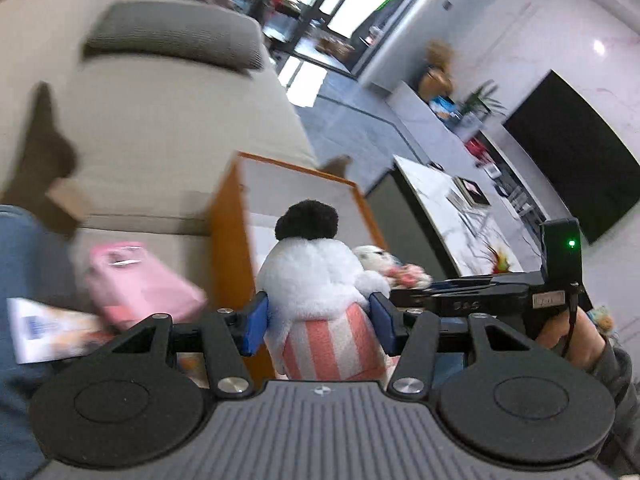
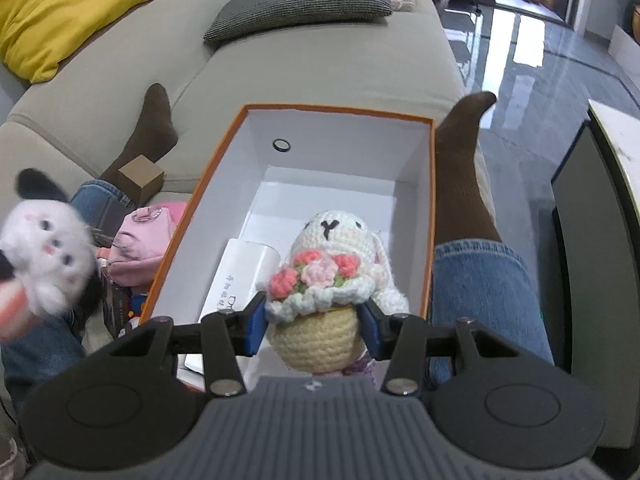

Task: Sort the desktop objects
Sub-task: 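Carry the crocheted bunny and white plush into the shoebox with both grippers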

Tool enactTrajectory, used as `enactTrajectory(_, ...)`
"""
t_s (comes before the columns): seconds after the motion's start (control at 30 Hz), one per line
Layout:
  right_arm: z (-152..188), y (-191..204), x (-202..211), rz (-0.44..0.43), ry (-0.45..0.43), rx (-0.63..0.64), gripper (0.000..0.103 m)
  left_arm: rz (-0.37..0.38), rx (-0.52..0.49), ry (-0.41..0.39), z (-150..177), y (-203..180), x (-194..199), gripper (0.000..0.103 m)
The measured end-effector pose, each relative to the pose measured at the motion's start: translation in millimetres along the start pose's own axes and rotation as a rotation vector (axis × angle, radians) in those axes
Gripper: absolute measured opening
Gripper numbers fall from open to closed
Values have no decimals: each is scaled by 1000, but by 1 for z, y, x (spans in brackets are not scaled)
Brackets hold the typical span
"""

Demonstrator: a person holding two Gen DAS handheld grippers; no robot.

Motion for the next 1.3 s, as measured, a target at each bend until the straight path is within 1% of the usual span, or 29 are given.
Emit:
enactTrajectory(0.1, 5, -7, -3, -13, 15, -40, 50, -14, -26, 48, -6, -13, -40, 62)
enactTrajectory(0.23, 13, -19, -14, -32, 52, -96, 50, -23, -50, 163, -4, -18, -102, 62)
enactTrajectory(0.3, 16, -21, -17, -42, 55, -103, 50, -17, -48, 205, -1, -18, -120, 62)
enactTrajectory(0.4, 18, -20, -22, -63, 71, -111, 50, -28, -37, 220, -1, -18, -134, 62)
enactTrajectory(0.47, 21, -20, -27, -75, 100, -127, 50, -22, -32, 240, -2, -17, -139, 62)
enactTrajectory(0.53, 24, -22, -34, -80, 122, -139, 50, -32, -40, 239, -3, -16, -143, 62)
enactTrajectory(0.6, 26, -25, -42, -82, 148, -154, 50, -58, -60, 229, 0, -17, -144, 62)
enactTrajectory(0.67, 27, -27, -49, -88, 175, -170, 50, -99, -101, 199, 0, -19, -144, 62)
enactTrajectory(0.7, 27, -27, -52, -90, 180, -168, 50, -92, -105, 183, 0, -20, -141, 62)
enactTrajectory(0.77, 27, -27, -53, -87, 183, -173, 50, -55, -71, 170, -4, -22, -144, 62)
enactTrajectory(0.8, 26, -28, -54, -86, 181, -176, 50, -67, -74, 164, -3, -22, -147, 62)
enactTrajectory(0.87, 23, -29, -56, -77, 185, -189, 50, -101, -118, 156, 1, -25, -151, 62)
enactTrajectory(0.93, 25, -31, -60, -69, 210, -193, 50, -95, -154, 161, 6, -26, -151, 63)
enactTrajectory(0.97, 27, -32, -62, -80, 221, -199, 51, -93, -168, 161, 8, -27, -150, 63)
enactTrajectory(1.13, 29, -26, -62, -67, 242, -124, 52, -71, -247, 182, 14, -28, -145, 65)
enactTrajectory(1.3, 30, -20, -64, -52, 281, -43, 53, -74, -316, 183, 20, -31, -143, 69)
Point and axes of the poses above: each gripper's, at about its wrist camera, not at the fingertips, and x roughly against the way its jaws point, y to its left, z to its underside, the point moved 9 cm from there along -x, roughly the way its jaws point, and after that the axes turned 12 degrees about y, right-handed, at the moved point
